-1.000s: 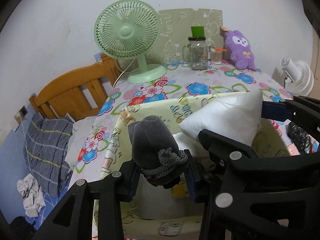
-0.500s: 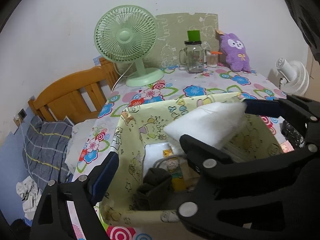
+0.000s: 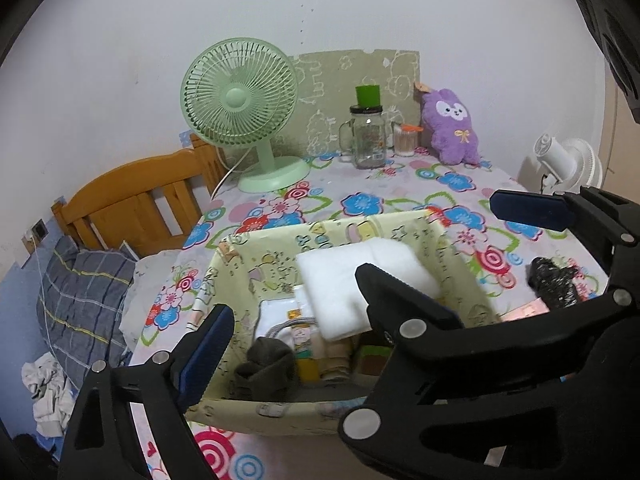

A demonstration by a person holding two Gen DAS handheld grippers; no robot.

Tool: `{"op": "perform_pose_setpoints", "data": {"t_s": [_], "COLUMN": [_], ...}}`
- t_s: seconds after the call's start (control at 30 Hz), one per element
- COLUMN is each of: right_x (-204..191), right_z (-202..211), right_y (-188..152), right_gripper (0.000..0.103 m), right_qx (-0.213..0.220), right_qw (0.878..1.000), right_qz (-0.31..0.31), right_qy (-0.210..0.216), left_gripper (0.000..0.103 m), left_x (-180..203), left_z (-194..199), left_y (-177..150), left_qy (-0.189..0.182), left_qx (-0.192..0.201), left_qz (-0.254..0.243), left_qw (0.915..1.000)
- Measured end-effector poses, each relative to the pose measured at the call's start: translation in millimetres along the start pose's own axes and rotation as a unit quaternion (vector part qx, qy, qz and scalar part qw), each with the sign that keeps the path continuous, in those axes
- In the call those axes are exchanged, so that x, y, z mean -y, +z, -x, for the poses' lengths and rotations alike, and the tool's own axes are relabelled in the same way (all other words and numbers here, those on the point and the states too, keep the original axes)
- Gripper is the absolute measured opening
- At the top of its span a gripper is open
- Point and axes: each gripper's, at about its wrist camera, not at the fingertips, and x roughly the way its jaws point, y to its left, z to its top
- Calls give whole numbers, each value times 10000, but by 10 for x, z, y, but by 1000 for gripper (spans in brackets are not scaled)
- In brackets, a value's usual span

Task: Organize soft objects
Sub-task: 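Withdraw both tools from the box back over the table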

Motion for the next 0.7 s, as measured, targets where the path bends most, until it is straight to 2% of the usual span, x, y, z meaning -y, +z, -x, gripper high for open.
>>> {"op": "perform_pose_setpoints", "data": {"t_s": [0.3,0.7], "right_x": [219,500], "right_z": [202,505], "right_y": [-67,-152], "right_gripper": [100,100], "right_qx": [7,252], "right_qw": [9996,9981], "right_qz": [-242,-396], "right_qy": [-136,-399], "left_gripper": [93,93], "left_x": [244,555], "left_z": [105,270], "left_y": [51,133], "left_qy": [-157,-265], "left_qx": [117,319], "left_qz": [30,-1], "left_qw": [9998,9991]}}
